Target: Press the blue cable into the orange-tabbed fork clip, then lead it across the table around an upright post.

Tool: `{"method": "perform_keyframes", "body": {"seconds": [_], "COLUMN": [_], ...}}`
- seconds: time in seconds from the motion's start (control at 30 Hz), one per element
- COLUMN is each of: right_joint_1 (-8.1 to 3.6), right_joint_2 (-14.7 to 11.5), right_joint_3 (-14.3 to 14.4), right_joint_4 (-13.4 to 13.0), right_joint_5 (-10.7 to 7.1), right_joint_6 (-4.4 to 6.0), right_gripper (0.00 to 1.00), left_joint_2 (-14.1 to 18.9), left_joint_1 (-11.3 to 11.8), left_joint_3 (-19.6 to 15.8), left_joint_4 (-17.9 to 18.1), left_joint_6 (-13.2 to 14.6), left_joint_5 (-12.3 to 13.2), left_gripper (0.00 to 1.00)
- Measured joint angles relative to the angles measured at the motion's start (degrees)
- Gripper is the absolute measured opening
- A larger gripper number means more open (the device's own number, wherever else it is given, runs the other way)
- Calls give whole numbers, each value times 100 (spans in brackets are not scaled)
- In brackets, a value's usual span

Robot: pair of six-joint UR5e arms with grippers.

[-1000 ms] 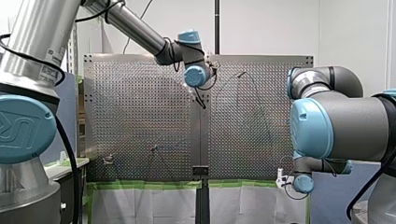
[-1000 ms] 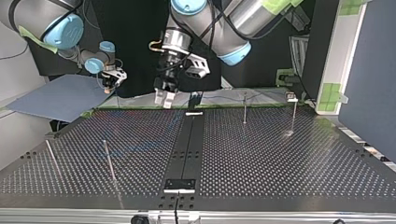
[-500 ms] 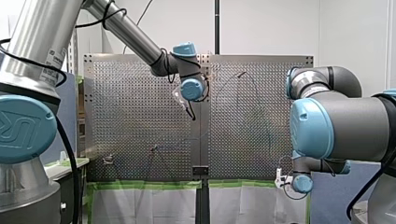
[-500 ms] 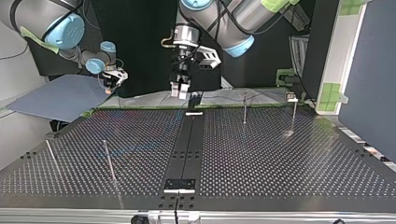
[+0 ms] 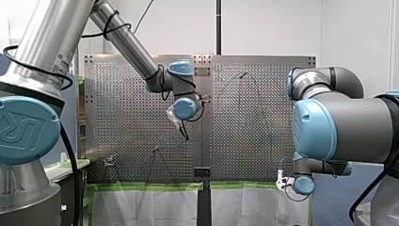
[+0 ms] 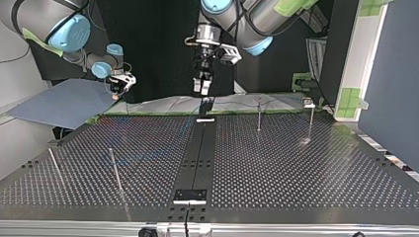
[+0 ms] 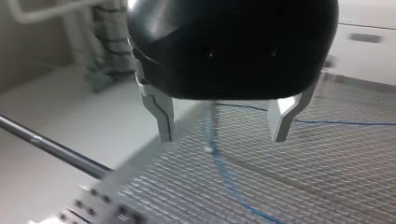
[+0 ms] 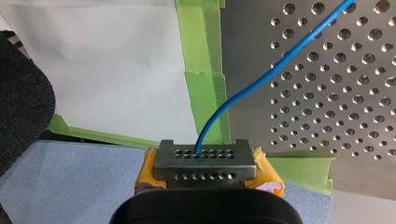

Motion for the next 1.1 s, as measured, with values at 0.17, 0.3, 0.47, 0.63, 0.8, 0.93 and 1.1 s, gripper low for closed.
{"method": "perform_keyframes", "body": {"seconds": [0.17, 0.3, 0.47, 0.63, 0.8, 0.93, 1.1], "right_joint_1": [5, 8, 8, 6, -1, 0, 5], "right_joint_2": [0, 0, 1, 1, 1, 1, 1], "right_joint_3": [0, 0, -1, 0, 0, 0, 0], "right_joint_4": [0, 0, 0, 3, 23, 51, 60], "right_joint_5": [0, 0, 0, -1, -7, -15, -32], "right_joint_6": [0, 0, -4, -2, -1, -2, -7], "right_gripper": [0, 0, 0, 0, 0, 0, 0], "left_joint_2": [-204, -262, -274, -276, -278, -279, -281], "left_joint_1": [40, 74, 128, 231, 366, 470, 528], "left_joint_3": [-221, -410, -639, -876, -1145, -1353, -1485], "left_joint_4": [-66, -83, -67, 119, 298, 293, 251], "left_joint_6": [-105, -135, -124, -55, 5, 101, 173], "left_joint_5": [185, 309, 313, 307, 402, 521, 590], "left_gripper": [100, 100, 100, 100, 100, 100, 100]}}
